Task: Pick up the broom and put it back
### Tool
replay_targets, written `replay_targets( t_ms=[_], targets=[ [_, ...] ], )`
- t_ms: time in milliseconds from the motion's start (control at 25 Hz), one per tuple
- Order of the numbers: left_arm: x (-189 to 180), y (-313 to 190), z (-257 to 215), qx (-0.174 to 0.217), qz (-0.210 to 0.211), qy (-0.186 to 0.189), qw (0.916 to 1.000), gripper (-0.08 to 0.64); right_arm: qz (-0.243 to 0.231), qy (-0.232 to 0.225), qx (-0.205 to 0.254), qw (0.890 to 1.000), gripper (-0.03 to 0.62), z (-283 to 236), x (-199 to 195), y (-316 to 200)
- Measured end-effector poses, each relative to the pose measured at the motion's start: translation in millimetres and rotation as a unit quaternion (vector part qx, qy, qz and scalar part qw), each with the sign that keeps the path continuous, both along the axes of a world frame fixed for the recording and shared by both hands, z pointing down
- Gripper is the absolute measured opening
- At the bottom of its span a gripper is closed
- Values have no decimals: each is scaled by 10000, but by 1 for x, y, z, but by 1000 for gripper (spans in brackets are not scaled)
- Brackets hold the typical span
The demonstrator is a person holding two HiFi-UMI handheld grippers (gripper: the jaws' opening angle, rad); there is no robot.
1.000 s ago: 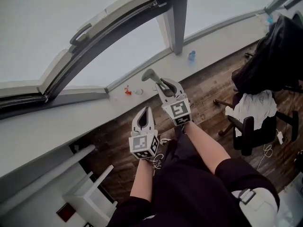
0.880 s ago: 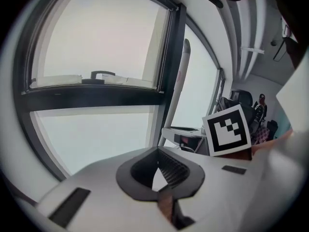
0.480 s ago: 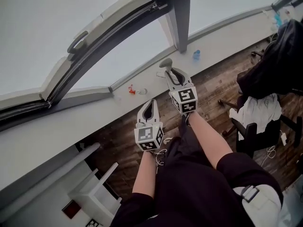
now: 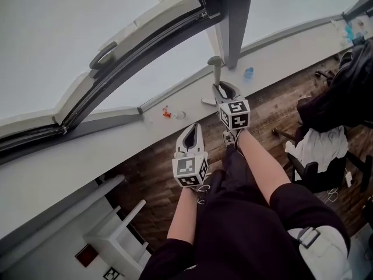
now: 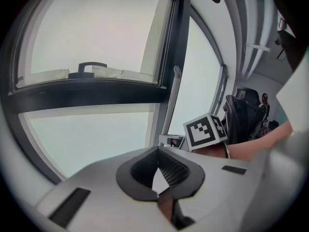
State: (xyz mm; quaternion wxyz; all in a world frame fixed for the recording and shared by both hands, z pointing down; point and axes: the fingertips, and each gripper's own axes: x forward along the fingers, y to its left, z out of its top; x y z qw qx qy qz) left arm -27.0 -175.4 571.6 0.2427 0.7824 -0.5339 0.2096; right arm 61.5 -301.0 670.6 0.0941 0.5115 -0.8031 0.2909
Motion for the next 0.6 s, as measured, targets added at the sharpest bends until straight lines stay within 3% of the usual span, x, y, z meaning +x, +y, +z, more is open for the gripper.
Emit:
replay_targets(
  t_ms=[600],
  targets=[
    [-22, 2, 9, -85, -350, 75, 9993, 2, -806, 383, 362, 9954, 104, -4, -48, -17]
  ],
)
